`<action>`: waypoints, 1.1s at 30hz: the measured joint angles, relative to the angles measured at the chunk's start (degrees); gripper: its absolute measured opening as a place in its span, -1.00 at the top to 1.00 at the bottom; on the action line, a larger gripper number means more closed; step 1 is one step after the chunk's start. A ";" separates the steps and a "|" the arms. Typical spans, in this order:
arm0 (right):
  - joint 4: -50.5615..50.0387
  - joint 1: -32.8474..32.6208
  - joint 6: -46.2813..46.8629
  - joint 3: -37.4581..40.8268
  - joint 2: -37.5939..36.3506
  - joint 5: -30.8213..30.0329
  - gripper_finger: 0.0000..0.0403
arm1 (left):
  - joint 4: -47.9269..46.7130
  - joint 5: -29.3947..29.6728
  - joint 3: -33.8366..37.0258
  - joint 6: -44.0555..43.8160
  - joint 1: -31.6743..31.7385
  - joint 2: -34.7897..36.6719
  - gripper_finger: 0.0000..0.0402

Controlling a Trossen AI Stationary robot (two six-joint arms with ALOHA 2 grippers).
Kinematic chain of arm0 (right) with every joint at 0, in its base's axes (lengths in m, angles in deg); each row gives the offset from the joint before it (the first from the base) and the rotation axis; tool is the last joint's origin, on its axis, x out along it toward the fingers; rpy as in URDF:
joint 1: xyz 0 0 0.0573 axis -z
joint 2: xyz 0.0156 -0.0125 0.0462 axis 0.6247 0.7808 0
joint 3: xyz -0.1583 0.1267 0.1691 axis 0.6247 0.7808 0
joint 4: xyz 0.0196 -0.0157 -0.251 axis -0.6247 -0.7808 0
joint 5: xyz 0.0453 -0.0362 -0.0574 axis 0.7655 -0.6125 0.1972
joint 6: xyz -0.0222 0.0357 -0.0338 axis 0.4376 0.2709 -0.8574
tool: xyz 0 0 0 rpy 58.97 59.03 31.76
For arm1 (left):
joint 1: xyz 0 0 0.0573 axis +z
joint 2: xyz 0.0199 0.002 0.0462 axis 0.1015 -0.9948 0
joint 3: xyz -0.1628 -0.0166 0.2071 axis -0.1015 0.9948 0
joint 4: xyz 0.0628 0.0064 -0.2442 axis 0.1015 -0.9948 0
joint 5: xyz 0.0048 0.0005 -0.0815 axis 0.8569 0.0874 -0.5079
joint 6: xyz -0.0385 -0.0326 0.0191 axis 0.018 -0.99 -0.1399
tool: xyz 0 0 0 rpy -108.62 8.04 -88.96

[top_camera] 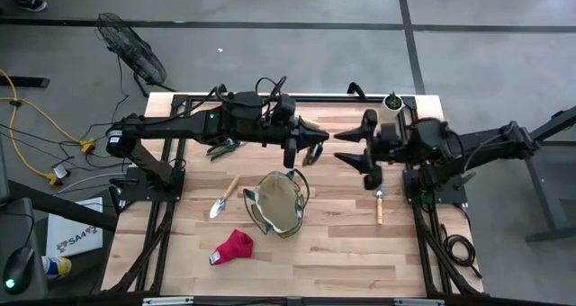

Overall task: Pick & Place Garden tools in Gardening bag
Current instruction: Put the right green shear scissors into the light brown gardening bag

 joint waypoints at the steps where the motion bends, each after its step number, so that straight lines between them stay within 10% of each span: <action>1: -0.97 -0.10 -0.84 -0.85 0.82 -0.99 -0.14 | 0.03 -0.01 0.00 -2.24 0.00 0.00 1.00; 33: 2.45 2.56 -7.07 -3.92 6.68 -4.81 0.21 | 0.53 -1.54 0.16 -15.58 0.00 -0.02 1.00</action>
